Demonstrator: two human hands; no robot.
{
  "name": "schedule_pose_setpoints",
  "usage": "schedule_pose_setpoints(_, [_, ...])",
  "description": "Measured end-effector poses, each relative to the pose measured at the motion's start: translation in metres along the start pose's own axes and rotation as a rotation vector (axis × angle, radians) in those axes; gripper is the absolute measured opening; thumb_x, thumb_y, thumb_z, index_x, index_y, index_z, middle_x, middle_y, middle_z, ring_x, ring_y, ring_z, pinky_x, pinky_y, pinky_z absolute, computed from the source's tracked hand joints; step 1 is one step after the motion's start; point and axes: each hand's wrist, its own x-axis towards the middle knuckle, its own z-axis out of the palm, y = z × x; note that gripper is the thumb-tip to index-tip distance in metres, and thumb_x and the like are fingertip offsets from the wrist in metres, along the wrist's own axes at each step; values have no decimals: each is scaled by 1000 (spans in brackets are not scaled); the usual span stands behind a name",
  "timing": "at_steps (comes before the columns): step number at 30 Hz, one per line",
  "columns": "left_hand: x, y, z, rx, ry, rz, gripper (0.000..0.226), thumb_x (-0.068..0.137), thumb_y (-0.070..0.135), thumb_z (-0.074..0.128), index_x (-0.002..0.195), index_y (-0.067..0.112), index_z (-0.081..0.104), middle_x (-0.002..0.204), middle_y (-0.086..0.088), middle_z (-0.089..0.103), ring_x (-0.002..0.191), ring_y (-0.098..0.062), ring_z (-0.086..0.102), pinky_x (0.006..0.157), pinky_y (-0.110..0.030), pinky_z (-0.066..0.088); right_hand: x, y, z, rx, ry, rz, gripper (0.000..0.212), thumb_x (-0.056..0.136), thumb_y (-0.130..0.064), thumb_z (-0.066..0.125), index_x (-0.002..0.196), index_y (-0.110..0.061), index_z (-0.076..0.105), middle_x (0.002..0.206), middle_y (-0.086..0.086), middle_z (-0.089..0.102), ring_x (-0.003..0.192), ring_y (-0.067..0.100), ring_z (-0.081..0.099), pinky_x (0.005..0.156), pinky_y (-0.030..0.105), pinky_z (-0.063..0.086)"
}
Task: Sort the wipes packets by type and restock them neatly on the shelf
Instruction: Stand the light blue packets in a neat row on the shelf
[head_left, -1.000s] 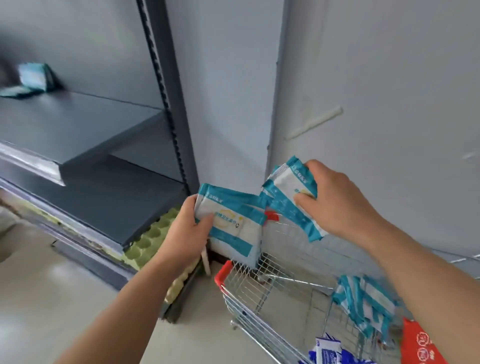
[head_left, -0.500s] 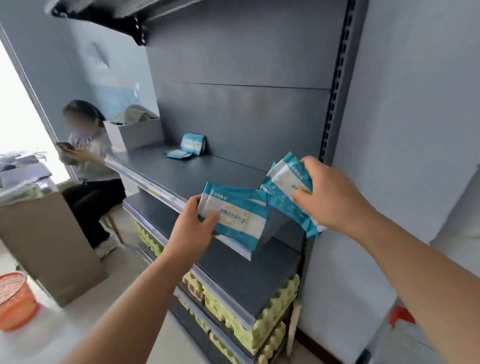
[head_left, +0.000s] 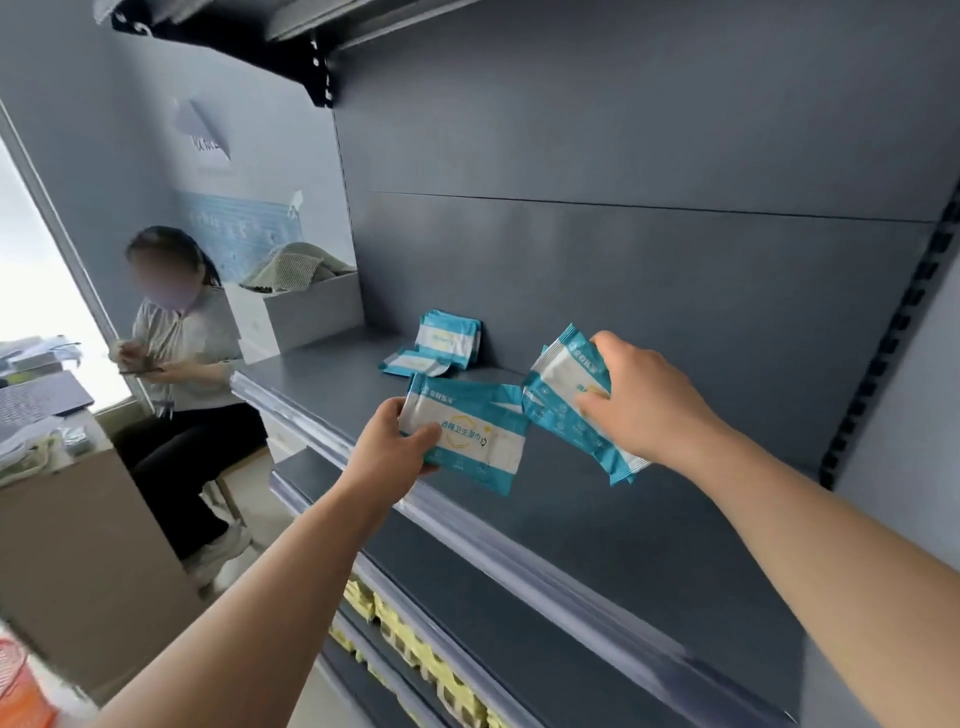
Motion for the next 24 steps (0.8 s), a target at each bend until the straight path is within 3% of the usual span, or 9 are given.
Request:
schedule_pose_setpoints(7, [115,-6,-16,48,-63,-7,17,96,11,54,113,12,49,102,-3,66,91,-14,66,75,-31,59,97,-14,50,-79,-14,30,14,88,-18,53,94,-13,42,86,4,62,76,29,58,61,34,43])
schedule_pose_setpoints(14, [218,-20,-37,66,-187,-73,15,93,11,59,105,8,50,101,-6,67,94,-19,67,82,-39,58,165,-21,93,-51,-10,118,15,86,-18,56,91,-14,42,85,4,63,74,28,60,65,41,53])
schedule_pose_setpoints(21, [315,-40,-62,187,-302,-21,18,94,19,58,108,9,52,103,-6,68,91,-16,66,83,-35,56,208,-41,138,-26,19,288,17,86,-19,58,88,-14,42,83,-3,59,70,21,56,53,31,41])
schedule_pose_setpoints(24, [348,-49,-73,325,-344,0,21,93,27,59,103,9,53,102,-8,68,86,-21,63,71,-35,53,223,-53,156,-9,3,376,19,85,-19,60,87,-14,42,83,-3,58,71,20,55,53,31,41])
